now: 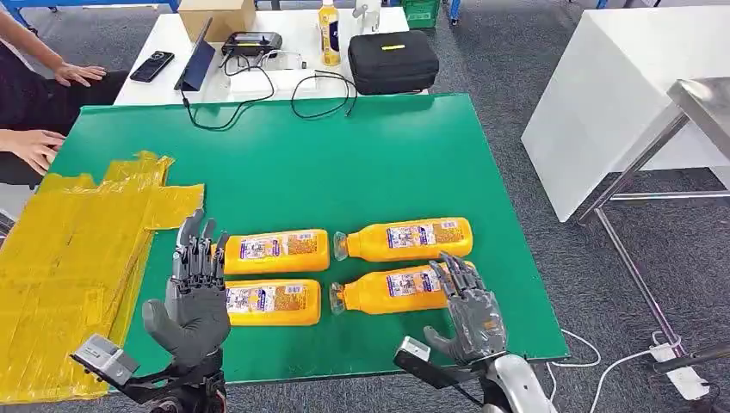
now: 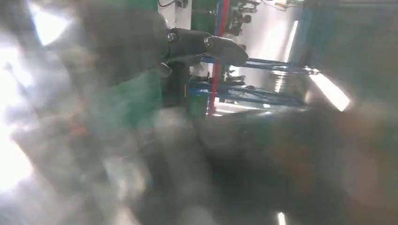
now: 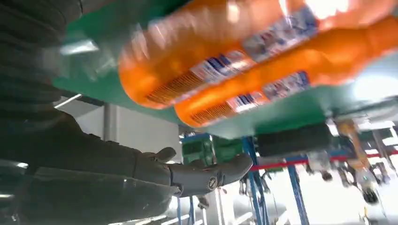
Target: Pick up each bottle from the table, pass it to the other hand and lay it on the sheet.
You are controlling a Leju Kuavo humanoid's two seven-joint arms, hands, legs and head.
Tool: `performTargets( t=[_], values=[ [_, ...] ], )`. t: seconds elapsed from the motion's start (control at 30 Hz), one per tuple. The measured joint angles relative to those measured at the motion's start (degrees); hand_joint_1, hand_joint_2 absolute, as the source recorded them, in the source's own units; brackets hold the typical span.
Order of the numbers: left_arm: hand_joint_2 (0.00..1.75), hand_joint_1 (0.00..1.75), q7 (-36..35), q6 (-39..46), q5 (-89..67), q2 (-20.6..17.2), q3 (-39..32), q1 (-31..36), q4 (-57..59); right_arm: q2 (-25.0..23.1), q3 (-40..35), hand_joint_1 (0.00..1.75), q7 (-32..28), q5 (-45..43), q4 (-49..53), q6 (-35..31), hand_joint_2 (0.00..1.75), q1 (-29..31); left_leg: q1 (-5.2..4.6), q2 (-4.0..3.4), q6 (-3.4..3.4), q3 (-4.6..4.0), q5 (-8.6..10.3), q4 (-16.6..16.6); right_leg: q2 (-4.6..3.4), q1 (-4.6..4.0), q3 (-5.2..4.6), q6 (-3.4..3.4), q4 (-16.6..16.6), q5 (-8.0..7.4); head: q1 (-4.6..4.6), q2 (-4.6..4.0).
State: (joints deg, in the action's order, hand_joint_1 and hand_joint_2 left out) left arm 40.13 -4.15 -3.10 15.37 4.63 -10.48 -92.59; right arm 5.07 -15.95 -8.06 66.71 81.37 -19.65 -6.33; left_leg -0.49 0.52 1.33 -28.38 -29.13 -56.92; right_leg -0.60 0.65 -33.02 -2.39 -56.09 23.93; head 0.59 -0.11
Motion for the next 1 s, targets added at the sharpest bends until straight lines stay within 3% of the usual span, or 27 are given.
performTargets(
  t=[0.27,1.0],
  values=[
    [0.00,0.00,0.0,-1.0,0.1,0.5,-1.3,-0.2,0.0,3.1,1.3,0.00,0.5,0.0,-2.5,2.7,1.75,1.1,0.00,0.00,0.00,-0.01,-0.01,0.0,0.00,0.00,-0.01,0.00,0.0,0.00,0.00,0.00],
    [0.00,0.00,0.0,-1.7,-0.3,1.5,-2.3,-0.2,0.0,4.2,1.7,0.00,0.5,1.1,-7.6,4.8,1.75,6.3,0.00,-0.01,0.01,0.01,0.00,0.0,0.00,0.00,0.01,-0.01,0.0,0.00,0.00,0.00]
  ],
)
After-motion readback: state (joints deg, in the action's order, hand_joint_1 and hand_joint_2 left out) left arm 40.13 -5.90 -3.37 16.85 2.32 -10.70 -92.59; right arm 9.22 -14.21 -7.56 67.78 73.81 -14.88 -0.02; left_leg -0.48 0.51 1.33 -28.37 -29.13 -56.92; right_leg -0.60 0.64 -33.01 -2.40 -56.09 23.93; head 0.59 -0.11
